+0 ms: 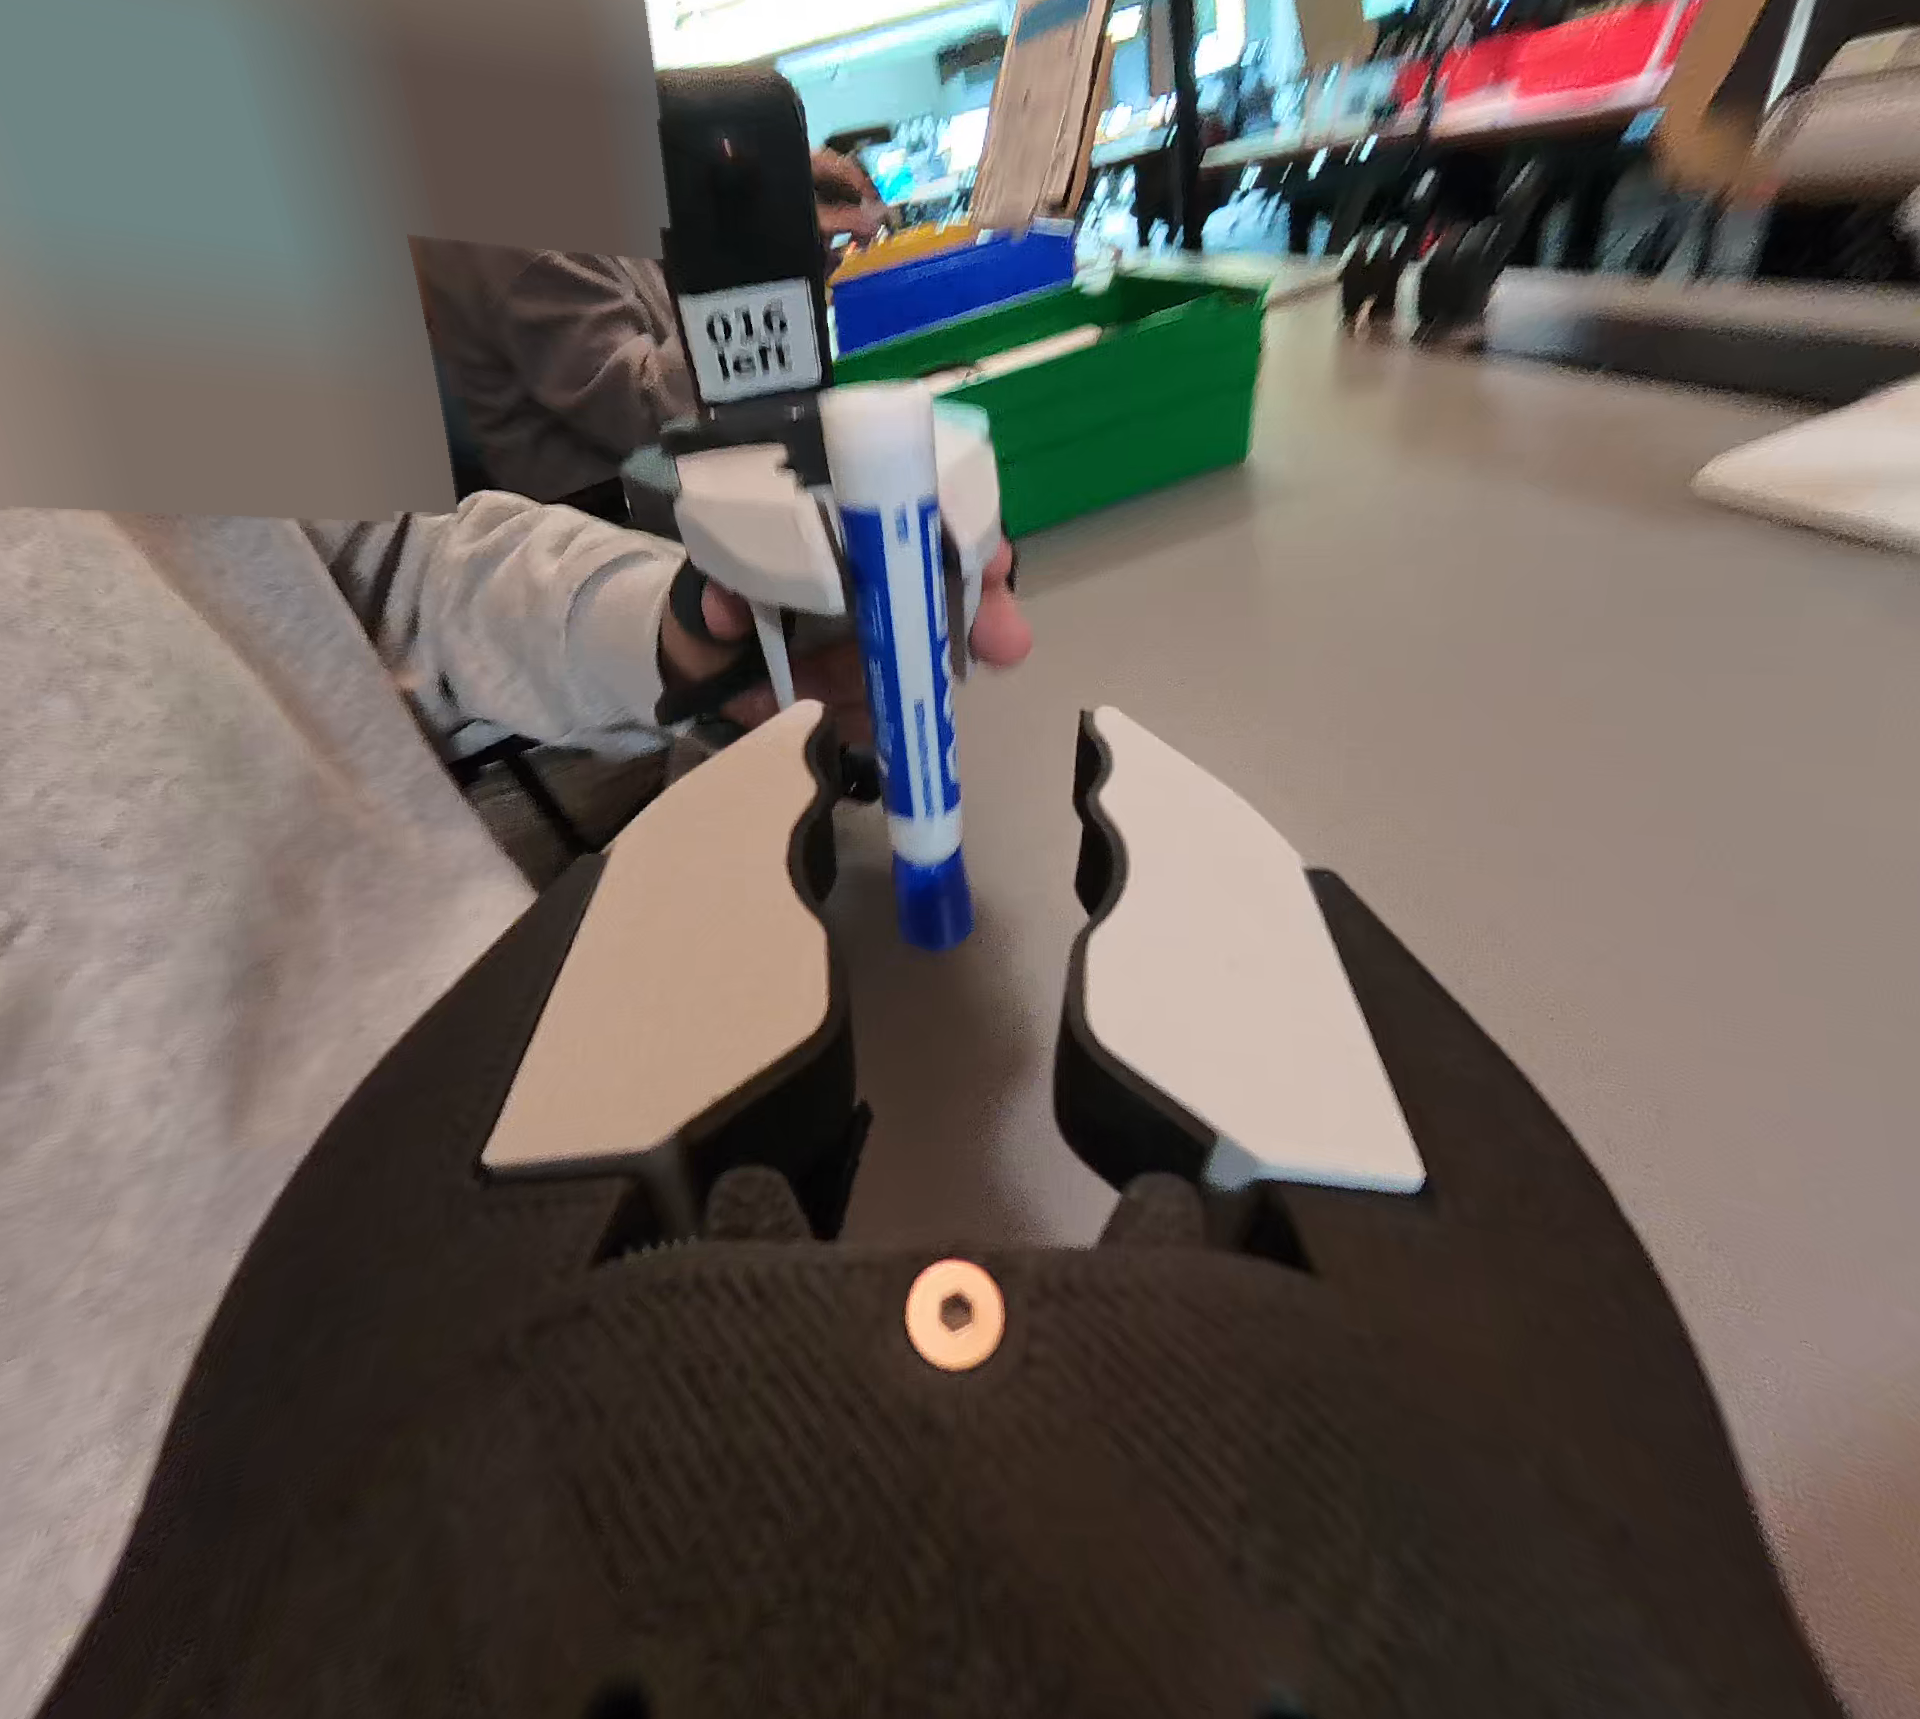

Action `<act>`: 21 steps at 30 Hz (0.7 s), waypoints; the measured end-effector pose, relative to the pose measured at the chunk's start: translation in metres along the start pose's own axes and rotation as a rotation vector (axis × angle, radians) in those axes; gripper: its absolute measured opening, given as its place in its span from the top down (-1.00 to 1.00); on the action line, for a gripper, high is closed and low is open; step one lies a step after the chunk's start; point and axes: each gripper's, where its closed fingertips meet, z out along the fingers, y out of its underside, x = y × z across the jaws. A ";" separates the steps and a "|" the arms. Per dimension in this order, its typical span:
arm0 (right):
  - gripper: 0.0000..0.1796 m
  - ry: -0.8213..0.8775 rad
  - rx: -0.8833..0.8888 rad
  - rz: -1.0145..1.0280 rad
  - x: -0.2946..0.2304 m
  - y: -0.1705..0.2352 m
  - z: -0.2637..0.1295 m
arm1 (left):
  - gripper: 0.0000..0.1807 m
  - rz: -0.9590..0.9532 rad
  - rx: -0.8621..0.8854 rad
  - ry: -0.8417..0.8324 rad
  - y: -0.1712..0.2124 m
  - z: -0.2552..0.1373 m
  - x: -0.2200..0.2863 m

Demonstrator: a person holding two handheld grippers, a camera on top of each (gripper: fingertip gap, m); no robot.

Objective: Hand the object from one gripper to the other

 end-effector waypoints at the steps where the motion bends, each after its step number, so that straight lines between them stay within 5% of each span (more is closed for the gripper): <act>1: 0.52 -0.011 -0.015 0.018 -0.001 0.003 0.002 | 0.80 -0.001 0.005 0.000 -0.002 -0.001 0.000; 19: 0.79 -0.042 -0.043 -0.093 -0.019 0.013 0.011 | 0.80 -0.010 0.018 0.013 -0.008 0.003 0.010; 21: 0.79 -0.038 -0.028 -0.090 -0.018 0.010 0.010 | 0.61 -0.003 0.026 -0.004 -0.009 0.004 0.008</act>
